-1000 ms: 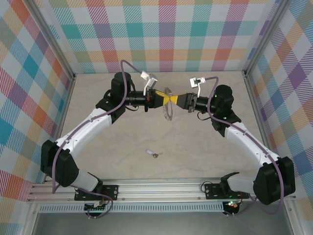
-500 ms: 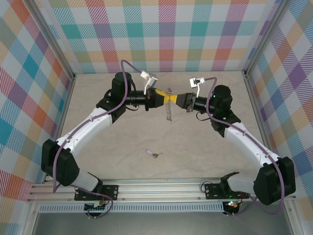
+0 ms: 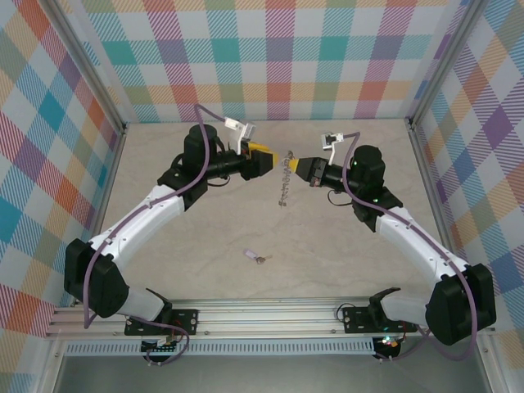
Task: Put the keys on the keyring
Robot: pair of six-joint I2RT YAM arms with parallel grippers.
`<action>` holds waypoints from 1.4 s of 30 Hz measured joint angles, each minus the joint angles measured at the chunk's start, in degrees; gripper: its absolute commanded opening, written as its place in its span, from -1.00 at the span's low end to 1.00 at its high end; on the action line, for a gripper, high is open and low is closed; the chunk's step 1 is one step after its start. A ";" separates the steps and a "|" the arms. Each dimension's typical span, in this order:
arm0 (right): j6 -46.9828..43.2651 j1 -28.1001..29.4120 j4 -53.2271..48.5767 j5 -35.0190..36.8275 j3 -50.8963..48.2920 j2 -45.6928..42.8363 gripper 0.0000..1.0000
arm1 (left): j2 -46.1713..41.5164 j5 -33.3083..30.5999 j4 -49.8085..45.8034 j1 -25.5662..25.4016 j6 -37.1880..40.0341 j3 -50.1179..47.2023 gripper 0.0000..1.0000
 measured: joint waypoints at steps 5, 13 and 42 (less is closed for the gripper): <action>-0.26 0.02 -1.81 1.44 -0.15 -0.55 -1.00 | -0.68 -2.99 -0.17 0.00 -1.31 -0.87 0.16; -2.86 0.02 -6.21 4.04 -0.15 -1.01 -1.00 | -1.29 -6.49 -1.27 0.11 -2.40 -0.92 0.26; -2.71 0.00 -5.40 9.40 -2.82 -6.10 -1.00 | 2.14 1.36 6.99 5.77 -15.80 -4.46 -0.01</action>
